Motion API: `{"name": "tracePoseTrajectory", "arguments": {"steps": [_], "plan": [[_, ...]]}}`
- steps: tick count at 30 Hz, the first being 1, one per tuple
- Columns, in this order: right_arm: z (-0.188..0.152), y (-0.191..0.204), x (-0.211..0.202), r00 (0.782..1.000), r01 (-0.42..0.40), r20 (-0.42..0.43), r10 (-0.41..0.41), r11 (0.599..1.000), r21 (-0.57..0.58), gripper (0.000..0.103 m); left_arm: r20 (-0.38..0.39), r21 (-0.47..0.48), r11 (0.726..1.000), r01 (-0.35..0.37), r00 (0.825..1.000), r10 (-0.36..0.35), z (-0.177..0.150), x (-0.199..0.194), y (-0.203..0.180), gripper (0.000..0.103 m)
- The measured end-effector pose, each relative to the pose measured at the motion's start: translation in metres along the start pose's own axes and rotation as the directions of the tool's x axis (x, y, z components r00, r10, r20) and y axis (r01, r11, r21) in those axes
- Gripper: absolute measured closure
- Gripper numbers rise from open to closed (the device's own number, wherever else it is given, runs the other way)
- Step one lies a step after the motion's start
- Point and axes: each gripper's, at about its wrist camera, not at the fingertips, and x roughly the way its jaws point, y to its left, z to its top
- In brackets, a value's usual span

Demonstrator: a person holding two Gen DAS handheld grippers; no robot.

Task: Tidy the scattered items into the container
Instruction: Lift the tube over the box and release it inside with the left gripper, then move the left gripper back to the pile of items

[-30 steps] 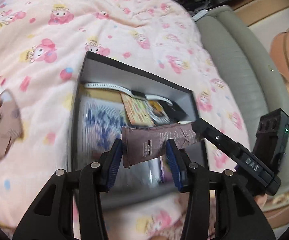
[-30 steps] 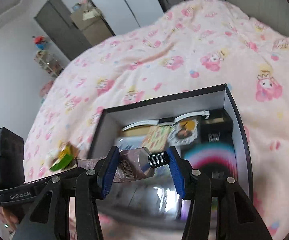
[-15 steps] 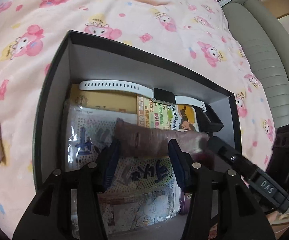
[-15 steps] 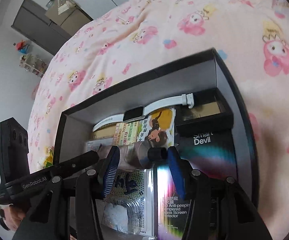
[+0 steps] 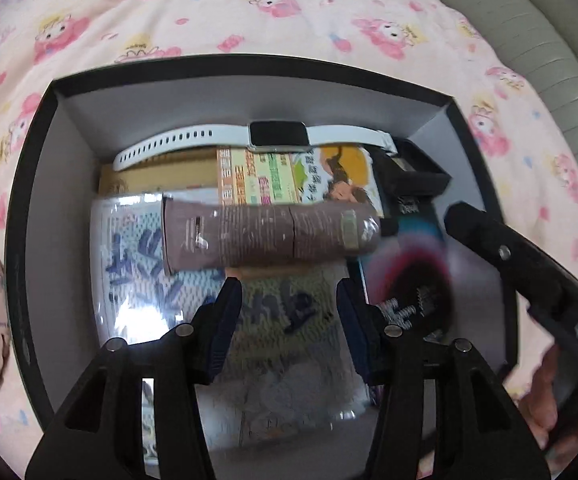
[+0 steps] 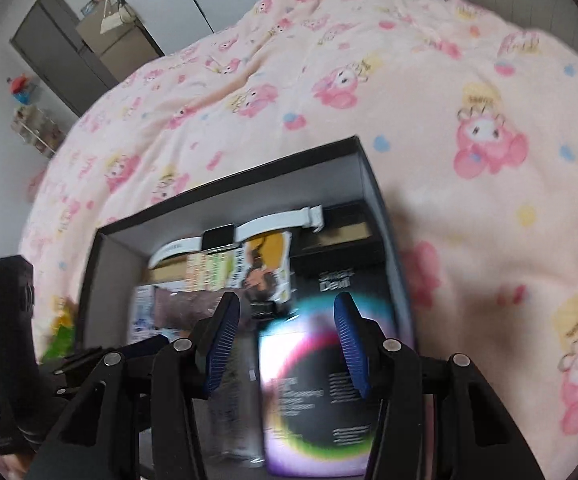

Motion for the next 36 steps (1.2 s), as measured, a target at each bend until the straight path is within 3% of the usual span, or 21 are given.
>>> {"name": "tracePoseTrajectory", "arguments": {"steps": [3,6,8,13,17,19,21,24,29,36], "plan": [[0.001,0.001,0.006,1.000,-0.011,-0.010,0.011,1.000,-0.010,0.057,0.024,-0.055,0.998,0.025,0.999,-0.024,0.013,0.004,0.005,0.054],[0.002,0.000,0.010,0.998,0.069,-0.001,-0.069,0.997,-0.038,0.057,0.062,-0.118,0.993,0.015,0.998,-0.008,0.020,0.004,0.014,0.053],[0.002,0.000,0.011,0.994,0.107,0.006,-0.107,0.993,-0.050,0.057,0.055,-0.102,0.994,0.036,0.998,-0.031,0.015,0.003,0.011,0.053],[0.002,0.002,0.003,0.999,0.036,0.012,-0.035,0.999,-0.017,0.057,0.009,-0.040,0.998,0.047,0.999,-0.047,0.014,0.011,-0.001,0.053],[0.002,0.000,-0.001,0.990,0.123,0.067,-0.122,0.992,-0.012,0.057,0.038,-0.079,0.995,0.057,0.998,-0.054,0.034,0.010,0.002,0.053],[0.003,-0.004,0.006,0.993,0.106,0.044,-0.105,0.994,-0.003,0.057,0.053,-0.081,0.996,0.025,0.998,-0.021,0.040,0.007,0.002,0.053],[0.004,-0.008,0.016,0.997,0.076,0.001,-0.076,0.997,0.018,0.057,0.046,-0.058,0.997,0.049,0.998,-0.046,0.035,0.003,0.002,0.054],[0.005,-0.002,0.016,0.995,0.101,0.011,-0.101,0.995,-0.005,0.057,0.056,-0.048,0.998,0.051,0.997,-0.048,0.021,-0.006,0.007,0.053],[-0.007,0.013,0.007,0.998,0.063,0.016,-0.062,0.997,-0.040,0.057,0.118,-0.035,0.997,0.064,0.991,-0.059,-0.011,-0.035,0.009,0.054],[-0.030,0.040,-0.029,0.997,0.040,0.075,-0.034,0.996,-0.079,0.057,0.207,0.039,0.999,-0.013,0.978,0.004,-0.041,-0.079,0.001,0.052]]}}
